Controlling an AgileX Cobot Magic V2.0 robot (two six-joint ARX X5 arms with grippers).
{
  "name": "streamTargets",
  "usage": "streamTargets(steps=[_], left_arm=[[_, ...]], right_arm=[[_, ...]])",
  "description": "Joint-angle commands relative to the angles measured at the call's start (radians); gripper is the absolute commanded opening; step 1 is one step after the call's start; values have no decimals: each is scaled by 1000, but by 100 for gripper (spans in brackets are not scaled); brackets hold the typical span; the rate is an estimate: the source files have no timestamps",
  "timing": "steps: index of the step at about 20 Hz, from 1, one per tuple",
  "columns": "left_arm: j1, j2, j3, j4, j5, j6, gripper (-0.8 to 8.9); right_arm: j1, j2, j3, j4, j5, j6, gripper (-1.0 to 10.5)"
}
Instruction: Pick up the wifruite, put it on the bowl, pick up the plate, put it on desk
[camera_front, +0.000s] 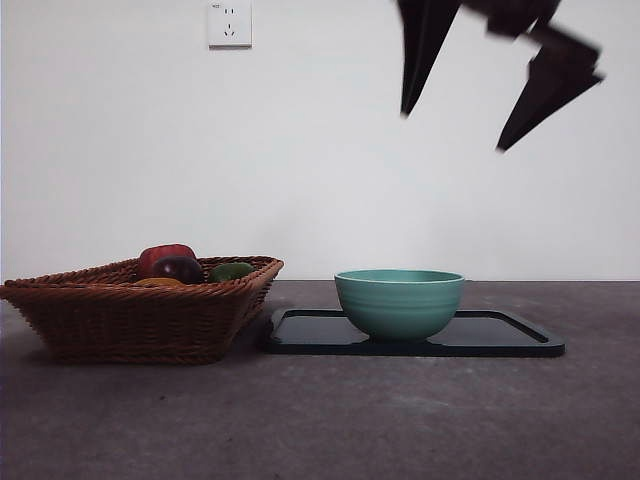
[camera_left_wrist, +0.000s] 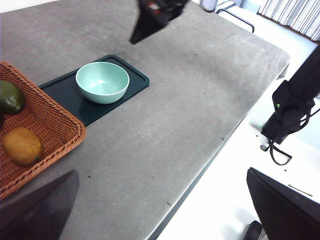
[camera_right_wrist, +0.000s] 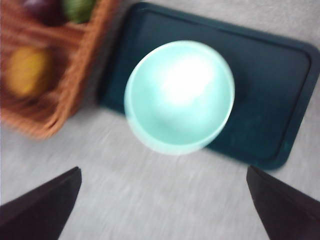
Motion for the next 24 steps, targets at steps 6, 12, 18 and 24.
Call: streamTargets(steps=[6, 12, 18, 24], left_arm=[[-5, 1, 10, 8, 2, 9, 598], [-5, 1, 10, 9, 2, 9, 598], [-5, 1, 10, 9, 1, 8, 598], [-5, 1, 10, 8, 2, 8, 598]], right_arm=[[-72, 317, 177, -10, -3, -60, 637], [-123, 447, 185, -5, -4, -72, 619], [-124, 505, 185, 8, -7, -95, 210], [-120, 520, 185, 5, -31, -100, 10]])
